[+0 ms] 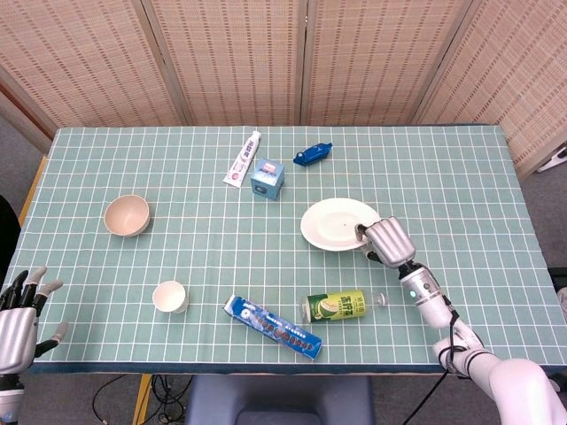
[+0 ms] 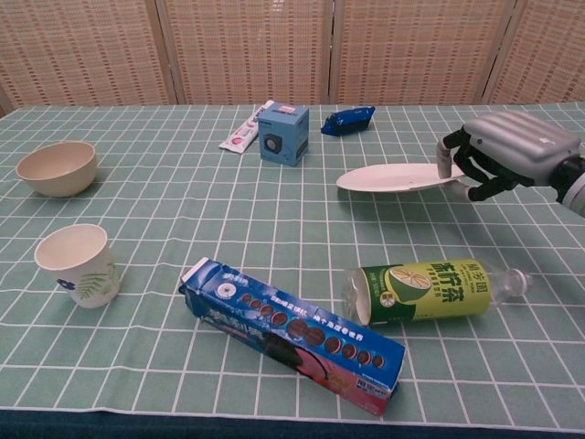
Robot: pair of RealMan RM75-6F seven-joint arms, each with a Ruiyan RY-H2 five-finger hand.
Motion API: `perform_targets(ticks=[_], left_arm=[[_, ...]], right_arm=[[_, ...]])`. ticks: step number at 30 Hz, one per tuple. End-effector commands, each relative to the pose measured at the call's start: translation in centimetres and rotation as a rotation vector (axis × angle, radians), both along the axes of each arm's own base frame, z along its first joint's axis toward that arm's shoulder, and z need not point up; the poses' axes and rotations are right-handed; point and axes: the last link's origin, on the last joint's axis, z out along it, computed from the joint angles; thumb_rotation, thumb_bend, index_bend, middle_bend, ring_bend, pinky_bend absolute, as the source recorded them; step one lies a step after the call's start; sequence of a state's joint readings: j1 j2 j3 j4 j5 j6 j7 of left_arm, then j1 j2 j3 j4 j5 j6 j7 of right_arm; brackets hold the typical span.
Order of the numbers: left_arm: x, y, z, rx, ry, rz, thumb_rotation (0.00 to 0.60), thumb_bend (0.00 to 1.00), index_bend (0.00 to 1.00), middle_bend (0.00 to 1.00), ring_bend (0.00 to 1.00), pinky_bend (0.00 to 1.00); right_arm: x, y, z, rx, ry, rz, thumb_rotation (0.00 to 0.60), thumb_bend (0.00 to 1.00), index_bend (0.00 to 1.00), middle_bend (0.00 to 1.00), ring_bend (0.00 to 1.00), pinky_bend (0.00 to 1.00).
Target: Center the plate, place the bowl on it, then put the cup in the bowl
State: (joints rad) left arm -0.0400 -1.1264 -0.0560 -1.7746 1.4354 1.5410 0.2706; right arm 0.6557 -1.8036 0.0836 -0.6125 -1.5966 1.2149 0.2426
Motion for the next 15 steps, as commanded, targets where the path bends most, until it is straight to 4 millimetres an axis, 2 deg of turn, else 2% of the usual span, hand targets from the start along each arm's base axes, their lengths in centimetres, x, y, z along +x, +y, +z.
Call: perform_targets(ticks=[1, 8, 12, 15], left_arm=[[0.1, 0.0, 0.1, 0.001, -0.002, -0.003, 0.6, 0.27, 0.24, 0.09, 0.0, 0.15], [0.3, 0.1, 0.2, 0.004, -0.008, -0.007, 0.6, 0.27, 0.24, 0.09, 0.0, 0.15], [0.4, 0.1, 0.3, 0.006, -0.004, -0.011, 0.6, 0.27, 0.23, 0.09, 0.0, 0.15], [0.5, 0.1, 0.4, 0.007, -0.003, -0.013, 0.6, 0.27, 0.23, 0.09, 0.0, 0.15]], right_arm=[[1.5, -0.6, 0.7, -0.036, -0.029, 0.062, 0.6, 0.4, 0.62, 0.82, 0.78, 0.87], [4.9, -1.0, 1.4, -0.073, -0.078, 0.19, 0.6, 0.4, 0.62, 0.82, 0.78, 0.87], [7.1, -0.7, 0.9, -0.062, -0.099, 0.255, 0.6, 0.4, 0.62, 0.82, 0.78, 0.87], [9.0, -0.4, -0.1, -0.032, -0.114, 0.291, 0.6, 0.4, 0.62, 0.82, 0.78, 0.87]])
